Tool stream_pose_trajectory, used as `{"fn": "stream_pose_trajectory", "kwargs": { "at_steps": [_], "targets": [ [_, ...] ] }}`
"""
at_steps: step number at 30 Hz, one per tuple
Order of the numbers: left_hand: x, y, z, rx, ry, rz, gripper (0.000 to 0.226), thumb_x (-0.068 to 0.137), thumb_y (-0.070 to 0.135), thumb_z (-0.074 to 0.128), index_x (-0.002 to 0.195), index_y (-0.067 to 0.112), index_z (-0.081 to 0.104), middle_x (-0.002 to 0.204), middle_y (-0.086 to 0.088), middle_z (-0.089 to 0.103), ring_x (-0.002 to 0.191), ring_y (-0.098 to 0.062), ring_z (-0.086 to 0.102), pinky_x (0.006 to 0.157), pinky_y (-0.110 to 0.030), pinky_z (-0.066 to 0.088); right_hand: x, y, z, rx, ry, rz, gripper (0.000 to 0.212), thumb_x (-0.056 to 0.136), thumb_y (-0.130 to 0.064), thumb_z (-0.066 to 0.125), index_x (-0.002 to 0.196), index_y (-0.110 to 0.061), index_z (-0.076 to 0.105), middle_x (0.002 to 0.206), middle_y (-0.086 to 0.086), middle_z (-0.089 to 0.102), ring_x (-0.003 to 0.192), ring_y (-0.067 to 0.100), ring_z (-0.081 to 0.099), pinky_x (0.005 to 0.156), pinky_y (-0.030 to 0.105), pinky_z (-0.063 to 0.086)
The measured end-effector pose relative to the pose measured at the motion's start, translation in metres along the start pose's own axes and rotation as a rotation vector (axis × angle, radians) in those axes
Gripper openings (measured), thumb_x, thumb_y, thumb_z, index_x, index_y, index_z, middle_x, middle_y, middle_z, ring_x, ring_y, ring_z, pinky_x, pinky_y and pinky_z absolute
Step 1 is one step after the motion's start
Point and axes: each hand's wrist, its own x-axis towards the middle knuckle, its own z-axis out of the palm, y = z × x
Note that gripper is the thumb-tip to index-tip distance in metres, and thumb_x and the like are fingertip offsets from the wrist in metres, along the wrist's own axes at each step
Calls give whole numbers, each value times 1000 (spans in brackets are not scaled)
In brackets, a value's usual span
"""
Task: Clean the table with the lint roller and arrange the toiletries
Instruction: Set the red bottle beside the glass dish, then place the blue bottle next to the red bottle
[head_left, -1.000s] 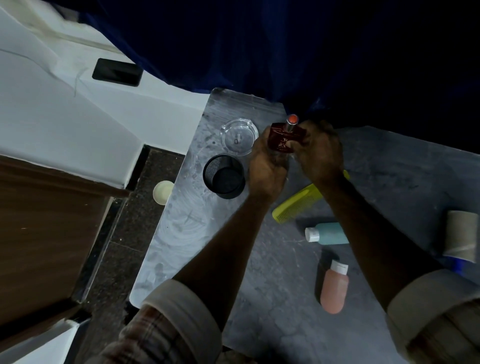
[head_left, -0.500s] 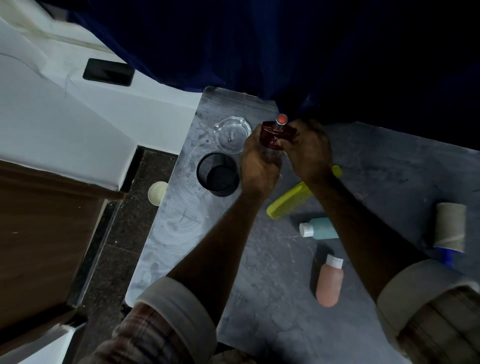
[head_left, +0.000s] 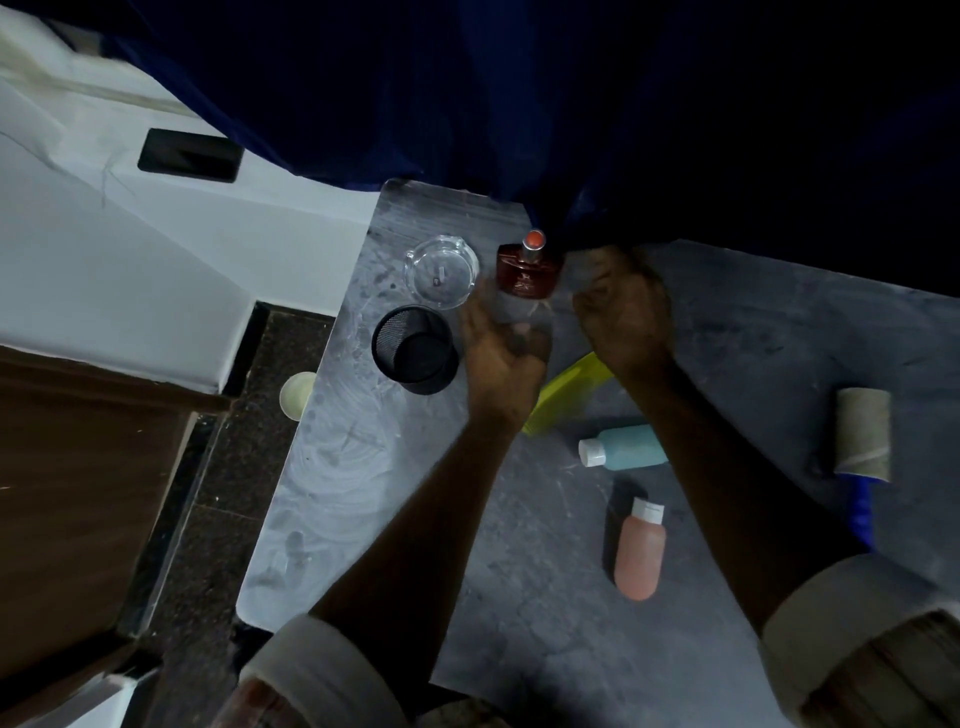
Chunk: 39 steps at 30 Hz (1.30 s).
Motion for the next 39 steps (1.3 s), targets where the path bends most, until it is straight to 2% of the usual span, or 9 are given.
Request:
{"fn": "stream_pose_trajectory", "kwargs": {
  "at_steps": [3,7,9,13,18,25,30,36,39],
  "targets": [
    [-27,-20,3,-18,5,-16,61,95,-5,68,152,-5,47,146,-30,60,134,-48,61,113,-57,52,-31,25,-17,8,36,29,30,85,-17,64,114,-8,62,117,17,65,108,36,63,92,40,50],
    [-49,-33,10,106,-73,75,56,90,-2,72,144,8,64,139,-11,69,121,-35,71,109,-46,57,-77,62,-30,-96,-31,-40,34,82,-17,64,115,-8,64,119,17,65,111,37,63,95,40,51],
    [-50,-37,11,320,-135,132,56,92,15,78,146,16,64,142,-6,65,123,-31,69,106,-37,54,-96,77,-32,-81,-58,-70,35,79,-15,70,113,-10,65,117,15,65,108,38,65,94,41,54],
    [-45,-39,10,566,-230,123,56,93,38,80,145,28,62,149,-2,57,124,-33,69,101,-46,56,-115,93,-32,-97,-227,-68,47,78,-22,72,125,-20,64,126,5,62,120,31,56,102,40,50],
    [-48,-35,12,778,-263,140,51,96,44,74,144,31,62,151,-3,53,119,-39,71,98,-50,57,-121,97,-32,-266,-374,-146,56,81,-37,70,135,-27,58,137,-3,58,131,27,49,107,42,45],
    [-55,-31,16,803,-231,151,50,92,38,79,137,25,64,144,-6,56,116,-41,71,95,-51,58,-128,111,-37,-293,-426,-249,40,82,-43,69,119,-31,63,122,-5,60,121,24,52,101,41,47],
    [-69,-34,24,800,-301,235,44,95,41,75,136,28,65,142,-4,57,114,-38,72,91,-48,58,-145,138,-55,-58,-367,-228,24,77,-32,82,96,-25,69,99,-6,61,99,17,61,88,32,49],
    [-83,-40,30,767,-379,284,46,98,38,73,142,28,62,144,-3,60,119,-33,72,97,-46,59,-154,147,-72,463,-202,175,28,79,-13,86,90,-29,65,93,-11,70,79,-6,66,67,14,55],
    [-87,-42,29,743,-431,311,49,97,39,75,143,30,63,148,-1,58,121,-31,71,98,-44,57,-148,134,-74,712,-138,245,23,83,-8,80,92,-24,65,92,-5,71,76,-2,69,59,17,56]
  ]
}}
